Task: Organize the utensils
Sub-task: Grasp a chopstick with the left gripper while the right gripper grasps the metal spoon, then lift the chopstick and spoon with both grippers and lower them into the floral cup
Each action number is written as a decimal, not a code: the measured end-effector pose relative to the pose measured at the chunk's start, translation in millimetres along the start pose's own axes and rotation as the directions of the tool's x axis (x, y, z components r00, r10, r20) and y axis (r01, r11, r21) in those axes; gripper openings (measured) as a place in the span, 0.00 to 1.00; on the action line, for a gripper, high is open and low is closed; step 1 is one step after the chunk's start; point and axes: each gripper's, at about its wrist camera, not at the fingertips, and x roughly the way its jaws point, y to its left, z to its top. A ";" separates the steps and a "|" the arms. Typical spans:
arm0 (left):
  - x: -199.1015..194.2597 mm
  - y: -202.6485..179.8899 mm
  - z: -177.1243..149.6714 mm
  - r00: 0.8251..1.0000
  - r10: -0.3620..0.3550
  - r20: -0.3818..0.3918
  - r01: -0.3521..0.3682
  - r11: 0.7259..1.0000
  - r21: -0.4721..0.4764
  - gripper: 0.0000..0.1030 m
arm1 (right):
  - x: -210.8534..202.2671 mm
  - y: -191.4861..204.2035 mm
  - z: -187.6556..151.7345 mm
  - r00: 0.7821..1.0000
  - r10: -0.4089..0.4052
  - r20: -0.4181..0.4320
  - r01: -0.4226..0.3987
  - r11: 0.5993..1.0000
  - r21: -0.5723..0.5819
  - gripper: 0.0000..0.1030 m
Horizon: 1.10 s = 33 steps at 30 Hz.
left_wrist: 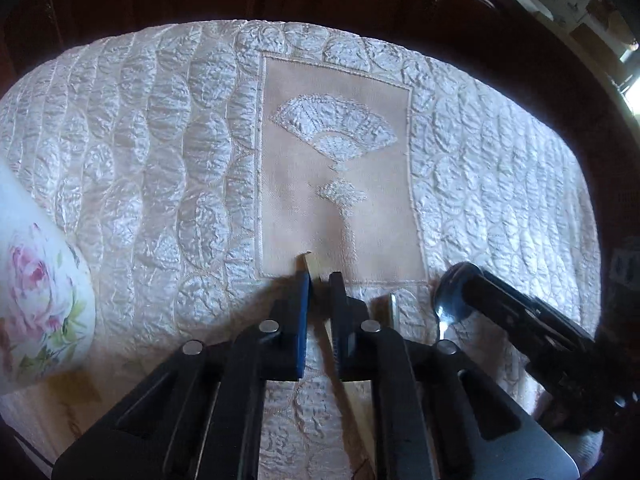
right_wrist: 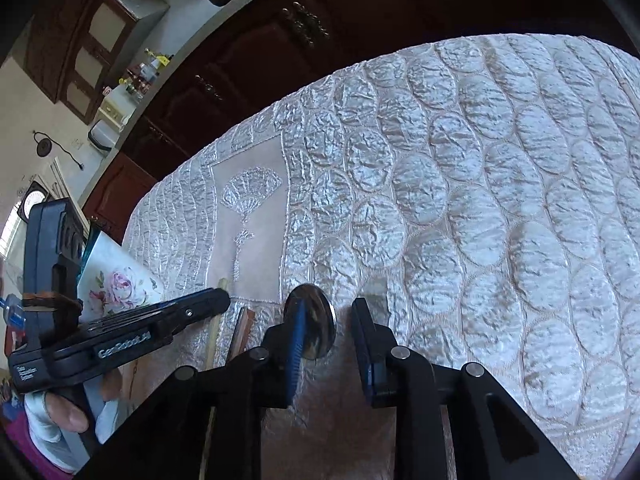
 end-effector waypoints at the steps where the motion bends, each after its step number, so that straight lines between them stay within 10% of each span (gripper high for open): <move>1: -2.1 0.4 -1.5 1.000 -0.017 -0.001 0.017 1.000 0.002 0.08 | 1.4 0.7 0.8 1.000 0.009 -0.009 -0.009 1.000 0.002 0.13; 16: -115.6 23.6 -42.6 0.977 -0.177 0.122 0.172 0.984 0.051 0.05 | -83.1 45.8 13.0 0.986 -0.059 0.158 0.081 0.987 -0.138 0.03; 33: -224.1 57.1 -76.4 0.947 -0.161 0.278 0.134 0.984 0.114 0.04 | -116.7 132.2 23.9 0.976 -0.002 0.220 0.064 0.959 -0.275 0.03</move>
